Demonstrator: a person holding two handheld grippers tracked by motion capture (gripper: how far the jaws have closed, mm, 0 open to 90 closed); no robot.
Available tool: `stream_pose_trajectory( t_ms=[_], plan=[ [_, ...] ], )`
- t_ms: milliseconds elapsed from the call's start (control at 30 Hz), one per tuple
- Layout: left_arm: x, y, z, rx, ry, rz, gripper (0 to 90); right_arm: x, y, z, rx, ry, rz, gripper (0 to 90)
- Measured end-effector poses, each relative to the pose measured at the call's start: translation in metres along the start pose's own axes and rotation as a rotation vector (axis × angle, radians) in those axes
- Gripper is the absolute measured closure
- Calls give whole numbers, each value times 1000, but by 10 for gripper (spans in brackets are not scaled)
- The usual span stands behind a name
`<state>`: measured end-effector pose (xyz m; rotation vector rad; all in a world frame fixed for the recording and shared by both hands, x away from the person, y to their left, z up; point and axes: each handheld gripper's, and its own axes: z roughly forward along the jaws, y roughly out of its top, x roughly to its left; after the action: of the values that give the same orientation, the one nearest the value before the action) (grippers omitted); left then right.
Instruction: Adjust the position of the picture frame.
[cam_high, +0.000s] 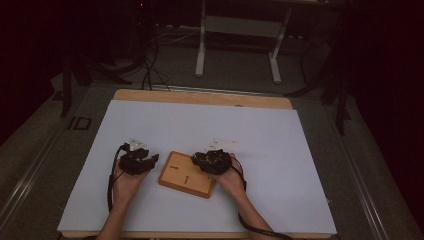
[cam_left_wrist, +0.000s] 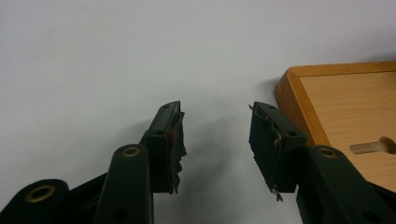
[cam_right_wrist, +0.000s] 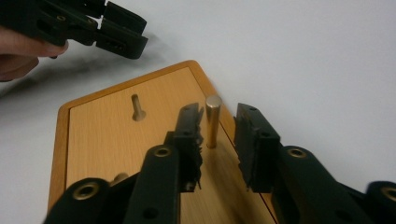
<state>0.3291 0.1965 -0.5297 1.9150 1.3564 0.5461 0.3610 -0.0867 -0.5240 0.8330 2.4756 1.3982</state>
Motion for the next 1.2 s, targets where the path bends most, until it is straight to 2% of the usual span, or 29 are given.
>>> stream_pose_trajectory(
  t_ms=[133, 267, 400, 500, 533, 667, 833, 967, 1200],
  plan=[
    [-1, 0, 0, 0, -2, 2, 545, -1, 1, 9, 3, 9, 19, 756],
    [0, 0, 0, 0, -2, 2, 545, 0, -2, 17, 11, 18, 14, 822],
    [0, 0, 1, 3, -2, 4, 545, -1, -3, 19, -5, 25, 8, 833],
    [-1, 0, 1, 4, -1, 7, 545, -3, -5, 19, -16, 41, 16, 837],
    [-1, 0, 1, 5, -1, 9, 545, -6, -7, 19, -33, 65, 23, 839],
    [-1, 0, 1, 4, -1, 8, 545, -10, -7, 19, -36, 101, 30, 839],
    [0, 0, 1, 3, -2, 3, 545, -13, -7, 18, -34, 120, 16, 841],
    [-1, 0, 1, 5, 0, 7, 545, -17, -7, 13, -56, 152, 36, 846],
    [-1, 0, 2, 5, 3, 6, 545, -24, -6, 5, -36, 154, 8, 845]
  ],
)
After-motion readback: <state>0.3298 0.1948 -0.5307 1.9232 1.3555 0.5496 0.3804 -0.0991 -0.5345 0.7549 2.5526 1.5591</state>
